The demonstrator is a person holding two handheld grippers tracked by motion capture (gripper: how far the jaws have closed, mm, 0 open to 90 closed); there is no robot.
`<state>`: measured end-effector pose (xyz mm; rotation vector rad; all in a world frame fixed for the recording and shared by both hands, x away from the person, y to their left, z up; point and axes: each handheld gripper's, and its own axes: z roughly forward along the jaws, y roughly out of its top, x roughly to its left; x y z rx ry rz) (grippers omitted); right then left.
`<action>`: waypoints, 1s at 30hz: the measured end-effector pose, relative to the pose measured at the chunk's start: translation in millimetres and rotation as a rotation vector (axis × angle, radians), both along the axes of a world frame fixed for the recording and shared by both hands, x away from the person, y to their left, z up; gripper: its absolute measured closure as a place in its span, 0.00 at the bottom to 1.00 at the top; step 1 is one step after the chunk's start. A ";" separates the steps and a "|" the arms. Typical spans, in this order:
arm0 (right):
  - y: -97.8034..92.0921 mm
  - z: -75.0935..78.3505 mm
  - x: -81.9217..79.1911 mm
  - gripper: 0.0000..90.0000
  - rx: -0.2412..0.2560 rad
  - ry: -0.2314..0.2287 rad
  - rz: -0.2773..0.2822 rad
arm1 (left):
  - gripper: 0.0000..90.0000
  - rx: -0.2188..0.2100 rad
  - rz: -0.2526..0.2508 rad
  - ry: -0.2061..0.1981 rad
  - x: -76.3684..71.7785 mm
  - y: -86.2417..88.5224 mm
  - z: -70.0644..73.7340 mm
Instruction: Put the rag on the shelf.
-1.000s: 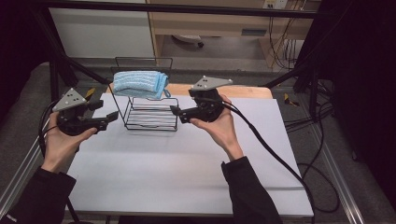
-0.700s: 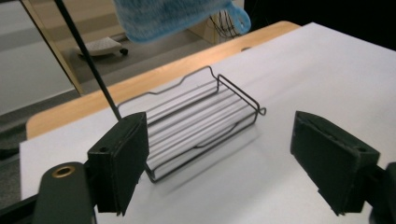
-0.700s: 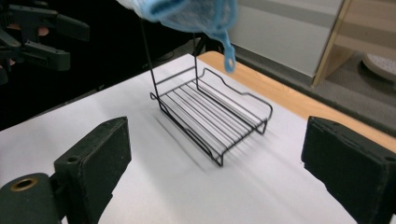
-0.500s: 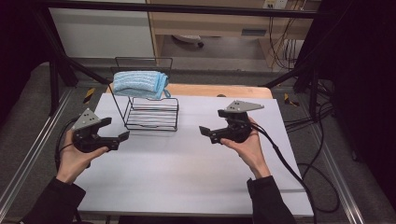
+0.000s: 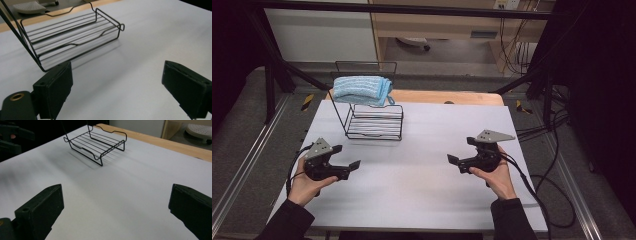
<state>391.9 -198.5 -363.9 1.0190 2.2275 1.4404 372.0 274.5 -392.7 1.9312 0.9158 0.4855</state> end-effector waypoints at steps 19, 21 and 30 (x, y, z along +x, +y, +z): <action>-54.2 -70.1 -24.6 0.01 -0.035 0.111 -0.055 | 0.11 0.047 -0.038 0.064 -10.2 0.0 -43.9; -60.0 -74.4 -26.6 0.01 -0.033 0.116 -0.059 | 0.11 0.049 -0.037 0.066 -11.0 0.2 -45.8; -72.3 -80.3 -35.5 0.01 -0.017 0.123 -0.069 | 0.11 0.074 -0.042 0.076 -12.8 0.8 -53.6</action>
